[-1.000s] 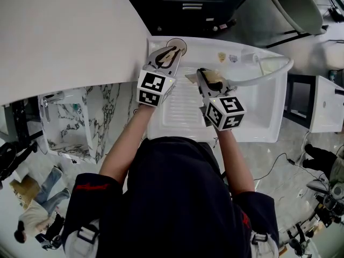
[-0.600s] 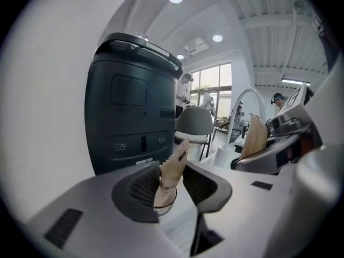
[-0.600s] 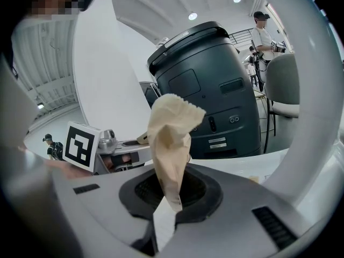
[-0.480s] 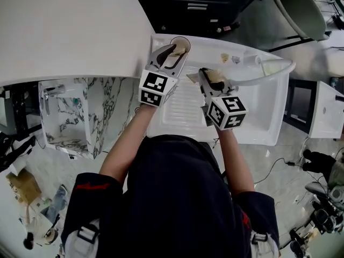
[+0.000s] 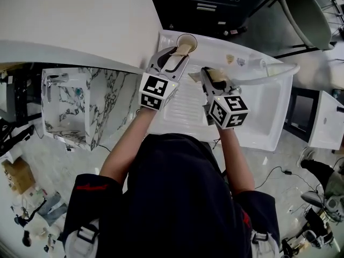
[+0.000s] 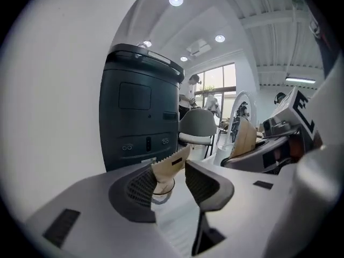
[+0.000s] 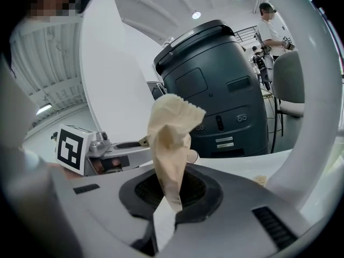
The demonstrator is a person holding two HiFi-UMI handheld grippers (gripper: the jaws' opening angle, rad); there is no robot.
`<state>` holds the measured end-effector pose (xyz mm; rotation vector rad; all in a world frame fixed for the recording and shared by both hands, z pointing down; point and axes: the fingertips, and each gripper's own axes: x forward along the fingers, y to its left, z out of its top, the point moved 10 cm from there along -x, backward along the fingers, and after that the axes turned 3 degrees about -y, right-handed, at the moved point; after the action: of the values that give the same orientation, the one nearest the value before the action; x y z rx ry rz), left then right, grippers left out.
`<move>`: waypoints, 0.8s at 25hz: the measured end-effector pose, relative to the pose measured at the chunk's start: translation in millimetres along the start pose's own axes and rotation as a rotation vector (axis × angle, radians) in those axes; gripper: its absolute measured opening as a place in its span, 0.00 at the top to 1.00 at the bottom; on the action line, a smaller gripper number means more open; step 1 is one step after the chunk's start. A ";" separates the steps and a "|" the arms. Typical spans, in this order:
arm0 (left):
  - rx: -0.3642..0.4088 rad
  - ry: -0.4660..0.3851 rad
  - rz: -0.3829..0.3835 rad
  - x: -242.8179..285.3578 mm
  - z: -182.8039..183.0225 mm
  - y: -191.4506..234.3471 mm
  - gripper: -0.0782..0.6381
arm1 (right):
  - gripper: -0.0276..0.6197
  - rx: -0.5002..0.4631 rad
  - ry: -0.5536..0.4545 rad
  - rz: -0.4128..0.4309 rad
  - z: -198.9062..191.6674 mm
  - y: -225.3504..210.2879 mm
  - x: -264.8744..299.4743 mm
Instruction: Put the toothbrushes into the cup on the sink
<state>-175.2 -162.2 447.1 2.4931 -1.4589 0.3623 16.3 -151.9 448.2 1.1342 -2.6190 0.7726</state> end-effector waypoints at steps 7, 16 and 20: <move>-0.012 -0.005 0.018 -10.2 -1.0 -5.4 0.67 | 0.88 -0.011 0.000 0.029 -1.8 4.9 -1.0; -0.027 0.005 0.020 -0.4 0.7 -4.8 0.63 | 0.88 -0.004 -0.002 0.033 -1.0 2.1 -5.8; -0.028 0.005 0.025 -0.4 0.1 -7.0 0.61 | 0.88 0.002 -0.004 0.034 -1.6 -0.5 -7.1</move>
<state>-169.2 -158.5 446.4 2.4534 -1.4840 0.3497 21.5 -146.9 447.2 1.0950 -2.6480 0.7802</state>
